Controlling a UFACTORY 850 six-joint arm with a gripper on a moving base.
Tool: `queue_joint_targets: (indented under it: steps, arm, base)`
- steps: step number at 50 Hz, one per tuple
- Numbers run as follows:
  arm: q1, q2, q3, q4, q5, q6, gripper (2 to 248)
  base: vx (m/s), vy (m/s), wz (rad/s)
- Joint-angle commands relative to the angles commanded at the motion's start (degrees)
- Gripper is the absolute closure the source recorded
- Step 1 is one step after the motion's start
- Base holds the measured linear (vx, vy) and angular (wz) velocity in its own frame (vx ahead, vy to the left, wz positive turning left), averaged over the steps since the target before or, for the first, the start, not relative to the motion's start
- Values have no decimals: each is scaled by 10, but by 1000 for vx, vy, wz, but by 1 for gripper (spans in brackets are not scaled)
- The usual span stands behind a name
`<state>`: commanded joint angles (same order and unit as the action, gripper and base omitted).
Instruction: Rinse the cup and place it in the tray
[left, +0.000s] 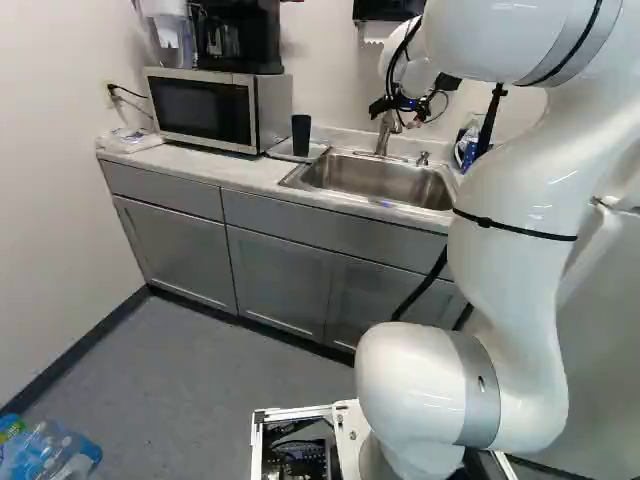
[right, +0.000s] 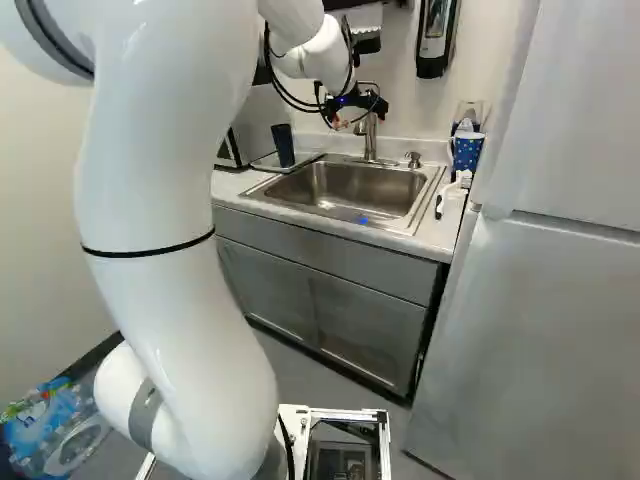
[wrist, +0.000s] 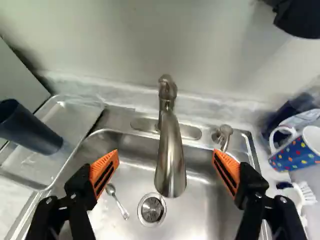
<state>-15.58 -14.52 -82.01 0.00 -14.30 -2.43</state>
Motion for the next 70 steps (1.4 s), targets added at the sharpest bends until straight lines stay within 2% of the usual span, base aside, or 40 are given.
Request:
queue_joint_targets:
  steps: [29, 38, 70]
  arm:
    - [-16, 76, 84, 0, -175, 0, 3]
    - [-19, 89, 99, 0, -174, 0, 3]
    - [-19, 90, 99, 0, -174, 0, 3]
  base:
    - [0, 0, 0]
    - [0, 0, 0]
    - [0, 0, 0]
